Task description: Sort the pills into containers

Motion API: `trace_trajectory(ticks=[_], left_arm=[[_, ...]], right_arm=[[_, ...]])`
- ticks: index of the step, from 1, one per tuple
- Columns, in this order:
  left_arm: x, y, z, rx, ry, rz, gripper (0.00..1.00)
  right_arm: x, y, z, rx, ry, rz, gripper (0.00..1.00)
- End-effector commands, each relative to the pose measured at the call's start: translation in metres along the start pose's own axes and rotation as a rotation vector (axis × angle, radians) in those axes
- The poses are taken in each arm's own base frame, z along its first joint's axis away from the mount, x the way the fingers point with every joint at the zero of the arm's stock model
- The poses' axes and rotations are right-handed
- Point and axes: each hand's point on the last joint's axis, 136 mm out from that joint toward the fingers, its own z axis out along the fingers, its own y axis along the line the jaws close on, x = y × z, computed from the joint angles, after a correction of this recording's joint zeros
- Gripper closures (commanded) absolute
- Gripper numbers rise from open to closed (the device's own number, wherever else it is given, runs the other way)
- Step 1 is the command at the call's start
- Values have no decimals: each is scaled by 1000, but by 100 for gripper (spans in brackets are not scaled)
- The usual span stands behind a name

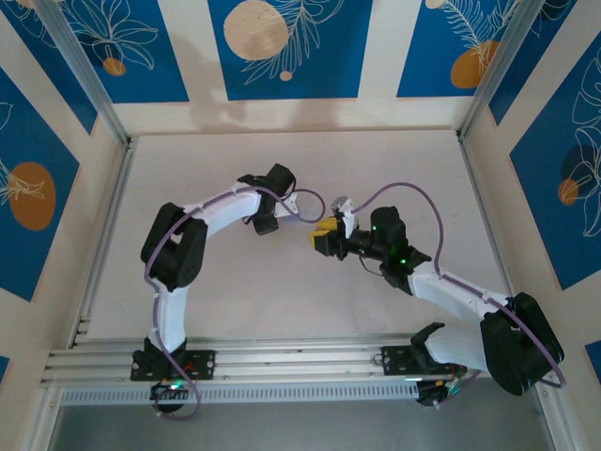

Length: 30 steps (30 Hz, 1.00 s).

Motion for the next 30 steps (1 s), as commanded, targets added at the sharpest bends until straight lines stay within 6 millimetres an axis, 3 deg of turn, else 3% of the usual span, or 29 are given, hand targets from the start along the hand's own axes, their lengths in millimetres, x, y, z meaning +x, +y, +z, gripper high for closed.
trace_trajectory(ticks=[1,8,12,14,17,19,21,23,25,28,30], left_arm=[[-7,12,-20,4,-131,-132,100],[-8,24,-42,-14,-329,-302,100],[-13,25,-76,-16,-563,-408,100],[-18,19,-108,-8,-742,-434,100],[-15,16,-183,-62,-1133,-489,100],[8,9,-242,-153,-1456,-514,100],[34,6,-271,-254,-1609,-547,100],[42,6,-277,-293,-1595,-542,100],[36,1,-275,-267,-1521,-471,100],[28,1,-252,-205,-1392,-475,100],[23,1,-226,-143,-1238,-485,100]], right_arm=[[-12,6,2,-24,-17,-28,100],[-10,3,2,-7,-16,-38,100],[-8,-1,3,10,-11,-43,100],[-5,-5,5,16,-7,-40,100],[-2,-9,7,21,6,-34,100],[-2,-12,8,28,6,-35,100],[-2,-15,8,34,5,-35,100],[-2,-18,8,41,6,-34,100],[-2,-19,7,44,7,-29,100],[-1,-19,7,40,10,-25,100],[-2,-19,6,42,9,-27,100]])
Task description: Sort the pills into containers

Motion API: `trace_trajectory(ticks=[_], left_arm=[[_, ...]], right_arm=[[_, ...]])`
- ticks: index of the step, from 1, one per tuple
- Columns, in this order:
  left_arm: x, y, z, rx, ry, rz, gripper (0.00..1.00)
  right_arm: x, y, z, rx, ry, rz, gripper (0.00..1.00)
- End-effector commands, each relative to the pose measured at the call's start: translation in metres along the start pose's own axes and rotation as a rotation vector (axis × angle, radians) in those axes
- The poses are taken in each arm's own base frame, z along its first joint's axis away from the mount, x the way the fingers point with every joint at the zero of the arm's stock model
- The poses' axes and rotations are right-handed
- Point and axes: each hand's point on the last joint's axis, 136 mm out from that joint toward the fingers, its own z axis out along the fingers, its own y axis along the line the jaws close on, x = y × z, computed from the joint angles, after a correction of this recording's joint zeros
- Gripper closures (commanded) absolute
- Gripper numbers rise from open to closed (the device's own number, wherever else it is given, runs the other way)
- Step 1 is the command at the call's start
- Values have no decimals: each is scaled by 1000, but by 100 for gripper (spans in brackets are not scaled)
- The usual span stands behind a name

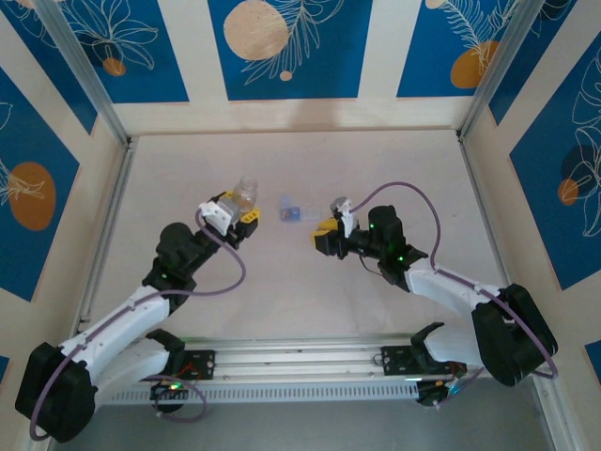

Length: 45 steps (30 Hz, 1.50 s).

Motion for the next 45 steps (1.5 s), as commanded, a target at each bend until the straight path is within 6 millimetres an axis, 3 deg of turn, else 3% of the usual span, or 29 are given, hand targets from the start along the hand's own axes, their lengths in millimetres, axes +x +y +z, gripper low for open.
trace_trajectory(ticks=[1,11,16,21,34,45], left_arm=[[33,-2,13,44,226,-9,100],[139,-5,34,129,858,-58,100],[172,-5,36,169,1078,-59,100],[201,-2,36,203,1249,63,100],[229,-4,47,294,1428,208,100],[225,0,58,315,1485,314,100]], right_arm=[[-16,-1,0,4,-32,-32,100],[-22,-1,-8,26,-59,-31,100],[-23,0,-10,28,-66,-27,100],[-25,1,-11,25,-70,-25,100],[-25,4,-11,8,-70,-17,100],[-26,7,-11,-8,-71,-12,100]])
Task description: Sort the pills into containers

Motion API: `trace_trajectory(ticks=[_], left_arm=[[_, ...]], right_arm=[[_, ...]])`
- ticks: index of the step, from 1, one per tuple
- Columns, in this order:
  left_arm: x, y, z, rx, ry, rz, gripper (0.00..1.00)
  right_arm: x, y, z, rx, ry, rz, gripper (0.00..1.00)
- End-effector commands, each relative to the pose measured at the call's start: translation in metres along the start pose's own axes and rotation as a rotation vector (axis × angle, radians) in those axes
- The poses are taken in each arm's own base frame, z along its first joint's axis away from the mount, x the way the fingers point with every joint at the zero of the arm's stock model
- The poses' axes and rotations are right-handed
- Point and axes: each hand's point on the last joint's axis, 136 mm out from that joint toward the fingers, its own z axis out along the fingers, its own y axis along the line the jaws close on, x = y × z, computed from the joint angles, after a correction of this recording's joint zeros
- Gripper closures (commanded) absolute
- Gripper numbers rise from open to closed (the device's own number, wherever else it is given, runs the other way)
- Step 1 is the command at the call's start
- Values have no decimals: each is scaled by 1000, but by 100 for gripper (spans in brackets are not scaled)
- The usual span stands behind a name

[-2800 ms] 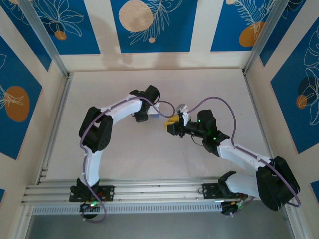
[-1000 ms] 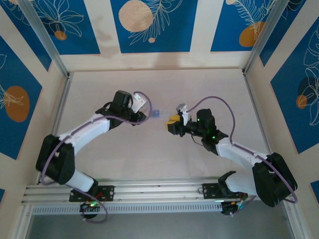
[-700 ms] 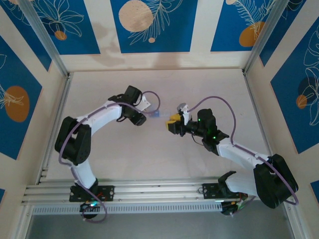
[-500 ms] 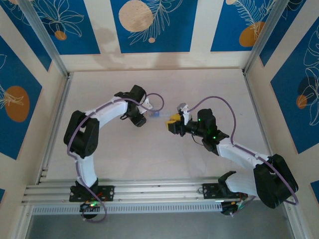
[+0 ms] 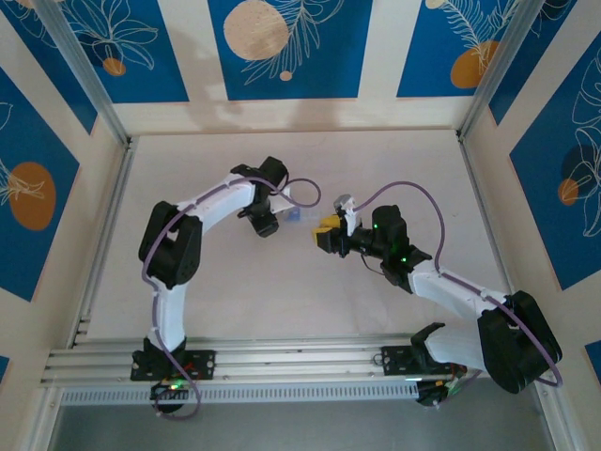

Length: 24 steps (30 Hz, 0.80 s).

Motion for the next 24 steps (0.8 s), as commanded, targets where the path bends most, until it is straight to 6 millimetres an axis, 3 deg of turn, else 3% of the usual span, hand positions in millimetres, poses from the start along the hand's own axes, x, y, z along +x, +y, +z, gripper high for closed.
trace_trajectory(ticks=[1,24], left_arm=[[3,-2,-2,-7,63,63,100],[-5,6,-2,-89,136,139,100]], right_arm=[[-13,7,-3,-26,-29,-8,100],[-13,11,-2,-44,-26,-10,100]])
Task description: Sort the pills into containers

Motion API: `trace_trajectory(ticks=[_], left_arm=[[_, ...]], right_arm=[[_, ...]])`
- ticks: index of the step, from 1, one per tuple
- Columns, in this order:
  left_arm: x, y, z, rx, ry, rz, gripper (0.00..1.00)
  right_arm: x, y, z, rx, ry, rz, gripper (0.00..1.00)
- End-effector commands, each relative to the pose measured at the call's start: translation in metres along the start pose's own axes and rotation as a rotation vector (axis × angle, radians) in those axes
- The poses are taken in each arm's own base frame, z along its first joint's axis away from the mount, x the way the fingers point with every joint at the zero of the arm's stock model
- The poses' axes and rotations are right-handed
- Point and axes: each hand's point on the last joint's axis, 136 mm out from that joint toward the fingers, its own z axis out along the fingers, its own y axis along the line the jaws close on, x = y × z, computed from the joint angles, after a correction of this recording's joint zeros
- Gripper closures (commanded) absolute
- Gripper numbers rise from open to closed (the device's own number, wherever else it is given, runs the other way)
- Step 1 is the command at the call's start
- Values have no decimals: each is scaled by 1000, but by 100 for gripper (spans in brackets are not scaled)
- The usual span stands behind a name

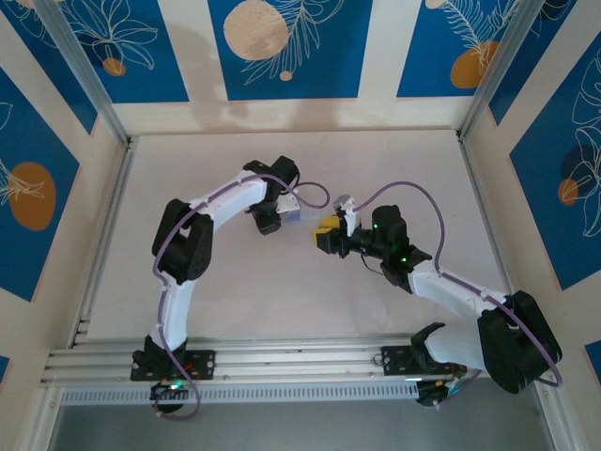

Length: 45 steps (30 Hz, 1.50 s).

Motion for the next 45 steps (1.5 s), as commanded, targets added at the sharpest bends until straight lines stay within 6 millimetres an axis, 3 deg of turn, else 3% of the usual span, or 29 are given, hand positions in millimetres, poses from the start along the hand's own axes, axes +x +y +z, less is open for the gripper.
trace_trajectory(ticks=[1,28,38,45], left_arm=[[0,1,-3,-20,29,36,100],[-4,9,-4,-151,106,159,100],[-3,8,8,-182,162,201,100],[-6,13,1,-199,136,171,100]], right_arm=[[-14,8,-2,-27,-29,-14,100],[-13,11,0,-39,-24,-17,100],[-13,12,-1,-40,-24,-19,100],[-12,13,0,-46,-20,-16,100]])
